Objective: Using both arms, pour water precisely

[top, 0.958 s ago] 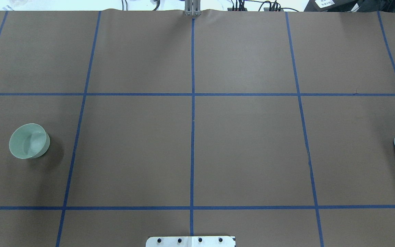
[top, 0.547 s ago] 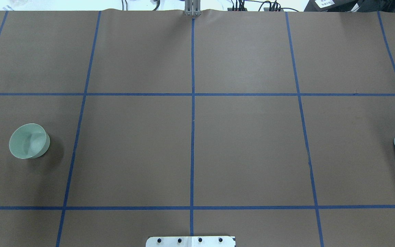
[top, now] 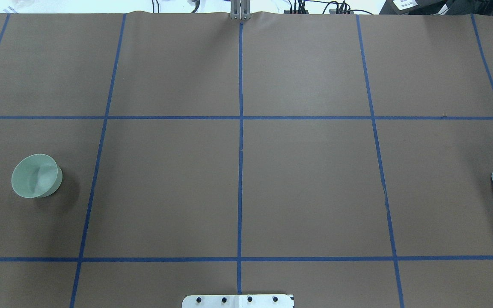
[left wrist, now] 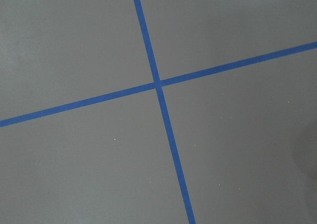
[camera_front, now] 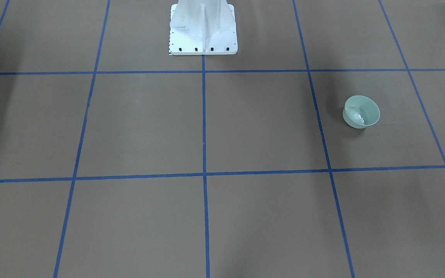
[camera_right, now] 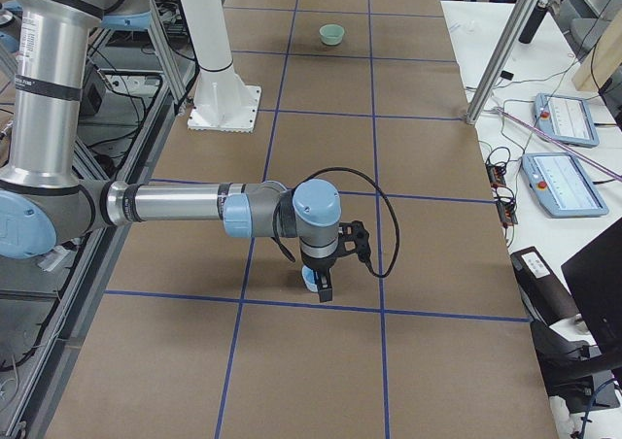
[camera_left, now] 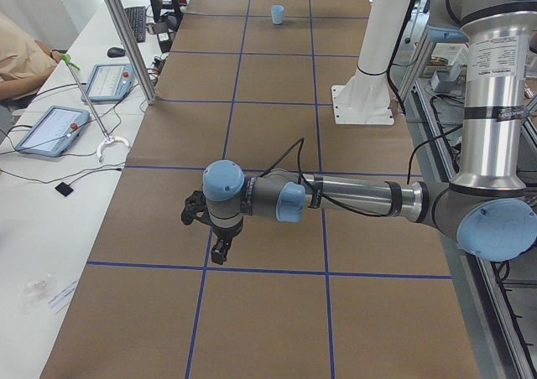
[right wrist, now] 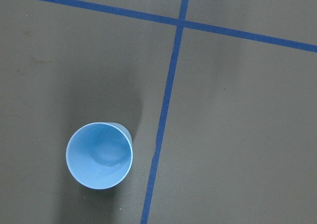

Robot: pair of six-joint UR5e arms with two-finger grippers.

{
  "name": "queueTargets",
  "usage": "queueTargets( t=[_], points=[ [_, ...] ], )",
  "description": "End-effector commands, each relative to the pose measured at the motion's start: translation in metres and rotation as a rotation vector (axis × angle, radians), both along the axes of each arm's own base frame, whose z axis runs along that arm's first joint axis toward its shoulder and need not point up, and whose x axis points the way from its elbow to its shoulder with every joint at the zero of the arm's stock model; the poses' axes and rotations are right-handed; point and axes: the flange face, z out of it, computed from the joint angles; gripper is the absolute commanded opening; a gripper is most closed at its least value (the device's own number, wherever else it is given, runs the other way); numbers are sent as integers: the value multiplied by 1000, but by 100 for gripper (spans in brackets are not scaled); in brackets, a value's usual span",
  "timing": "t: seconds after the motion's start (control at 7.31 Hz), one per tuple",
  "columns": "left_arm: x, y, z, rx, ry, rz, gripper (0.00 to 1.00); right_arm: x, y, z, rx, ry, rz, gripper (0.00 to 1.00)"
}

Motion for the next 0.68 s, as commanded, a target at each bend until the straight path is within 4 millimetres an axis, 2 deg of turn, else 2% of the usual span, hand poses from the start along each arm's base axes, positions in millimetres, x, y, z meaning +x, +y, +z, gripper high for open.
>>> queueTargets(
  t=[0.0, 0.27, 0.41, 0.55],
  points=[
    [0, -12, -19, 165, -3, -2, 100, 0, -6, -8, 78, -1, 2, 100],
    [0, -21, -37, 229, 5, -3, 100, 0, -7, -7, 80, -1, 0, 100],
    [1, -25, -48, 222, 20, -42, 100, 0, -6, -2, 69, -5, 2, 100],
    [3, -27, -56, 223, 47, -105, 100, -1, -7, -8, 86, -11, -1, 100]
  ],
)
